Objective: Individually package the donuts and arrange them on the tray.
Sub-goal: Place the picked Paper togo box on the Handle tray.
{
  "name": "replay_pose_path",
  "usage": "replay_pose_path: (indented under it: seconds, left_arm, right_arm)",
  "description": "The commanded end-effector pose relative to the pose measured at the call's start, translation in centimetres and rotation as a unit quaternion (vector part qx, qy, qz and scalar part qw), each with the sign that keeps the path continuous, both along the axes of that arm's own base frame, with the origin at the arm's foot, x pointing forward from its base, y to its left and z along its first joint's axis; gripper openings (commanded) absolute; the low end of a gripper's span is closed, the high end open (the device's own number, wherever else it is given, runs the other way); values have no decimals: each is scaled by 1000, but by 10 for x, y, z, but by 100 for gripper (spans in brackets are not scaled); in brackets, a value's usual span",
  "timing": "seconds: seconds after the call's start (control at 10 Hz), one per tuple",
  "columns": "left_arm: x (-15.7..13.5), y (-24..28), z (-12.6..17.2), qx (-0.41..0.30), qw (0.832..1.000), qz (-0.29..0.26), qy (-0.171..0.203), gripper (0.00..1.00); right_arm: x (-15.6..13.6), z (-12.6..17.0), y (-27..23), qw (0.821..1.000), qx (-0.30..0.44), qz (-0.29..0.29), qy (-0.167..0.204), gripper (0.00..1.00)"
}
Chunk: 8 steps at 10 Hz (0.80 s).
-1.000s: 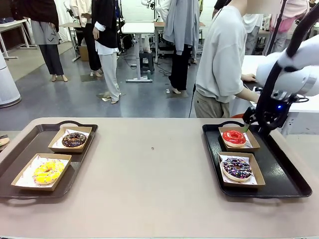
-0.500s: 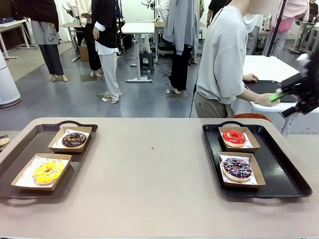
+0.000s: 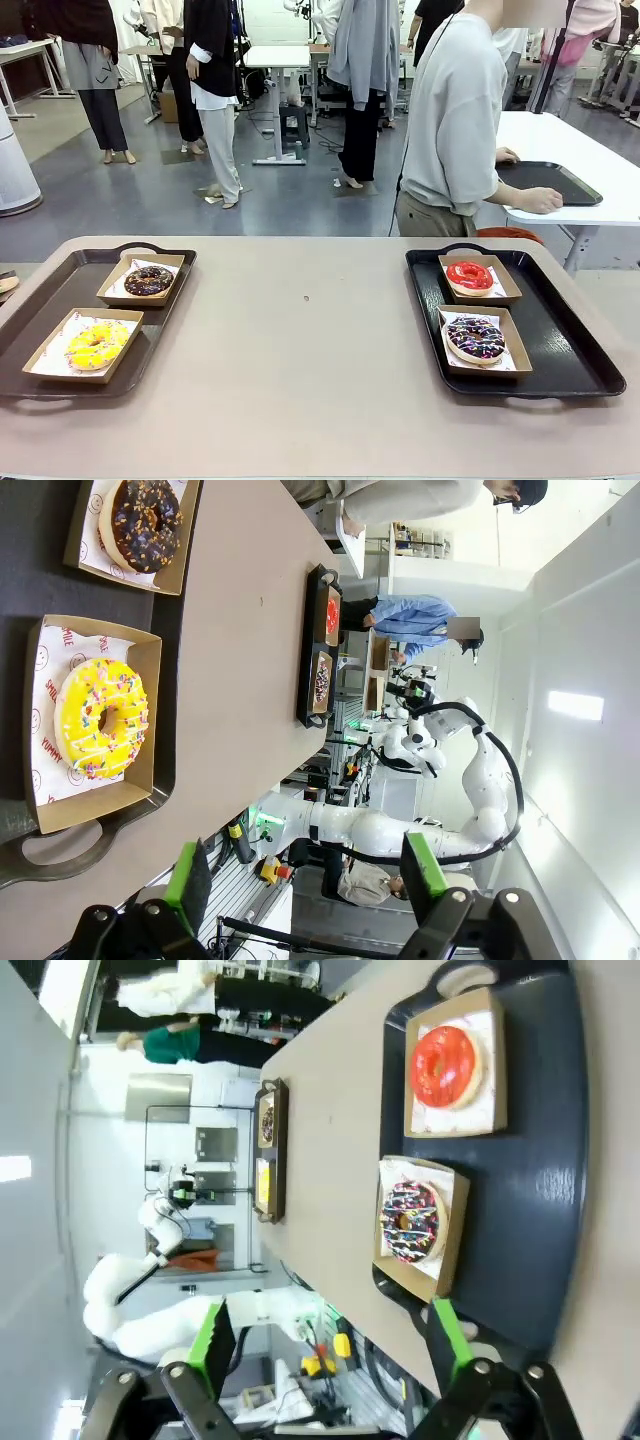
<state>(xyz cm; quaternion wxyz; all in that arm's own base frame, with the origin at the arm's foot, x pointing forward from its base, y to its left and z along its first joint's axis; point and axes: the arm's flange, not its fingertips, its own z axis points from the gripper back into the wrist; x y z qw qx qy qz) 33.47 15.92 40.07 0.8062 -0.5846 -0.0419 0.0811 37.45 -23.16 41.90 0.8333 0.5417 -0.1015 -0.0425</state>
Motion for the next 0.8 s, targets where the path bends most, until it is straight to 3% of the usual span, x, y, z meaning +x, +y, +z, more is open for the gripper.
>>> replay_pose_path:
  seconds: [0.0,0.4,0.5,0.7]
  left_arm:
    - [-4,2,1,2,1000,-4,-3,100]
    - [-4,2,1,2,1000,-4,-3,100]
    - [-4,2,1,2,1000,-4,-3,100]
    - [-4,2,1,2,1000,-4,-3,100]
  right_arm:
    - [-4,-16,-24,999,39,-31,2,100]
    - [-12,-41,-40,997,60,-51,-2,100]
    - [-21,-37,-41,997,49,-57,17,100]
    - [-21,-37,-41,997,49,-57,17,100]
